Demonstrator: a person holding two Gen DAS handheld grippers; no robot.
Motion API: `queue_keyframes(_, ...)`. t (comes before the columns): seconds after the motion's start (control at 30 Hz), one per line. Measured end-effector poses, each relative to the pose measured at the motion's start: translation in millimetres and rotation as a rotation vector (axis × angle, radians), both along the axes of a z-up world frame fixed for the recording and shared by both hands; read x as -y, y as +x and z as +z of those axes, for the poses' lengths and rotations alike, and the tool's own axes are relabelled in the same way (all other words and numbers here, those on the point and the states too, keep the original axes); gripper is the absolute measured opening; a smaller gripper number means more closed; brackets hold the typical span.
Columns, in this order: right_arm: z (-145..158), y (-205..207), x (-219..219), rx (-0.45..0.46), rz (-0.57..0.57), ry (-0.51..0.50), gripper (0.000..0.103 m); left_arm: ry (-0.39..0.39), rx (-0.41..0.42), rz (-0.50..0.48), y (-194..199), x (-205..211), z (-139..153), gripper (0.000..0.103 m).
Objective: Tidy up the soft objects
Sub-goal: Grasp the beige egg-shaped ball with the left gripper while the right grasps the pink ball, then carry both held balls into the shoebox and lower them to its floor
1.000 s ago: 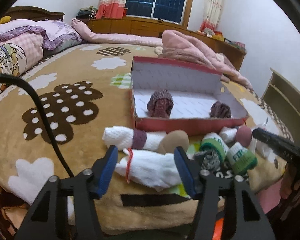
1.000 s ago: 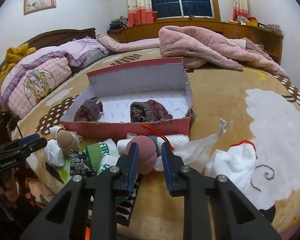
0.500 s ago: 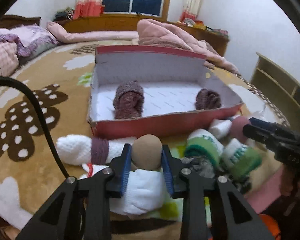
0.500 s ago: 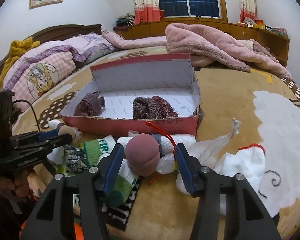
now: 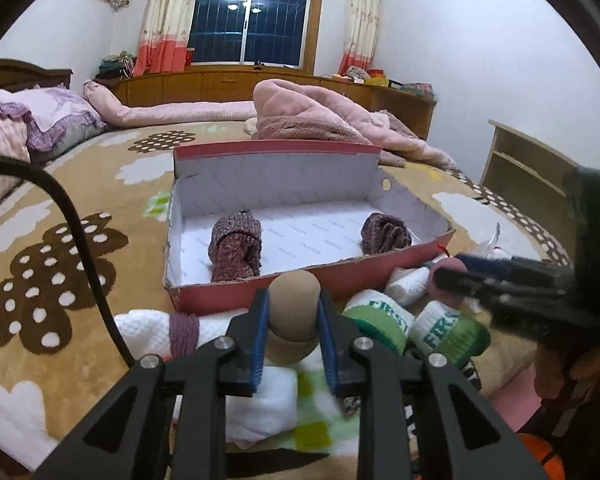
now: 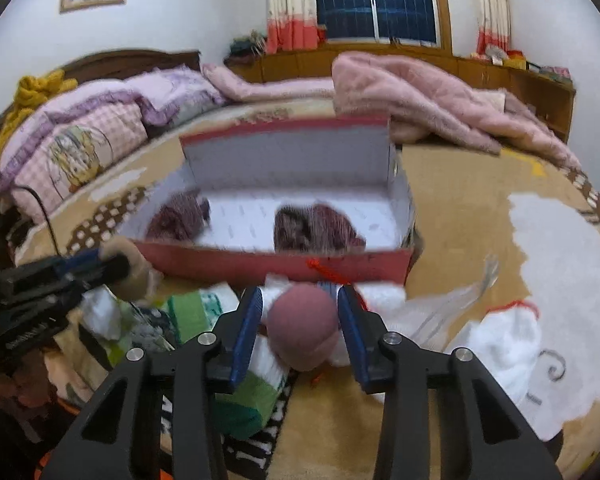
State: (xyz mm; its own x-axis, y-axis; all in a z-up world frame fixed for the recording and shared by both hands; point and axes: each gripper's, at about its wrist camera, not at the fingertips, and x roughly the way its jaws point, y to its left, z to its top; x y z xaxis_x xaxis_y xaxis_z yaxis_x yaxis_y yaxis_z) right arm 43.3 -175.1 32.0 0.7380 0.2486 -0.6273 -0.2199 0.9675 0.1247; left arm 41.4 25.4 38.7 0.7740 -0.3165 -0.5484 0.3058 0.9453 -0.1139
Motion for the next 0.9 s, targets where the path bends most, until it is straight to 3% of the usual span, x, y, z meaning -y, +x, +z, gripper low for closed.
queue_keyframes(0.07, -10.4, 6.0, -2.6, -0.040, -0.011, -0.011, 0.040, 0.017, 0.003, 0.002, -0.4, 1.9, 0.2, 0.024)
queue_keyframes(0.17, -9.7, 8.1, -4.2, -0.030, -0.011, -0.002, 0.034, 0.017, -0.009, 0.002, 1.8, 3.5, -0.6, 0.024)
queue_keyframes(0.27, 0.1, 8.3, 2.0, -0.046, 0.002, 0.085, 0.032, 0.021, -0.004, 0.025, 1.7, 3.9, -0.6, 0.024)
queue_keyframes(0.47, 34.8, -5.3, 5.8, 0.009, 0.069, 0.163, 0.033, -0.061, 0.021, 0.020, -5.5, -3.0, 9.9, 0.024)
queue_keyframes(0.63, 63.5, -20.4, 12.5, 0.135, 0.087, 0.174, 0.033, -0.094, 0.096, 0.006, -18.3, -5.6, 31.3, 0.024)
queue_keyframes(0.9, 53.2, -5.1, 13.0, 0.126, 0.055, 0.161, 0.033, -0.090, 0.107, 0.014, -3.0, -6.3, 34.7, 0.024)
